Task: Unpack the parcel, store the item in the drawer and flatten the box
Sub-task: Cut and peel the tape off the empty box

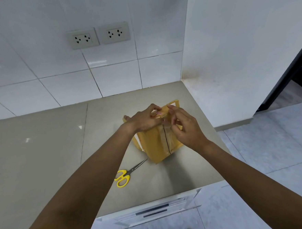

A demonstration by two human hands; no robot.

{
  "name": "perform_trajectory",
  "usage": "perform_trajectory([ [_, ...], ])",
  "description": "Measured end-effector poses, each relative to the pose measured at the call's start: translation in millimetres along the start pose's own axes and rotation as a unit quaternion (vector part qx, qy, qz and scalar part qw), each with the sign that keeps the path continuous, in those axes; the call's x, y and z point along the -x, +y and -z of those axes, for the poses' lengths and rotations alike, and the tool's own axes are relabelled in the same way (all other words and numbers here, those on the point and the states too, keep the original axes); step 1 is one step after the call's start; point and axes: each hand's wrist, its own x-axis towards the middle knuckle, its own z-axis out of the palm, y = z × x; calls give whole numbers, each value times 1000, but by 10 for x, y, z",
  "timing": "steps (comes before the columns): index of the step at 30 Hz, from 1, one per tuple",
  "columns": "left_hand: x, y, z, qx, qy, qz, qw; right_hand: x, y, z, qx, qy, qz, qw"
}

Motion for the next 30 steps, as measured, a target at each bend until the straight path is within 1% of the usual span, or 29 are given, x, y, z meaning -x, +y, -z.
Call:
perform_trajectory([
  [4,-12,-10,-48,-5,20,-33,999,43,18,40,-7,-7,-6,1000],
  [7,-3,-15,-107,-13,35,-49,998,49,25,50,22,-4,21,1000],
  [11,-1,-43,-113,-5,36,-44,998,88,71,70,71,-6,58,996],
  [15,-19,-64,-123,-15,43,-47,998,199,95,75,109,-7,67,992],
  [23,9,-78,-197,-31,62,-65,995,517,101,145,104,-21,55,993],
  [30,22,-82,-239,-43,65,-83,993,917,-60,172,101,-5,69,993],
])
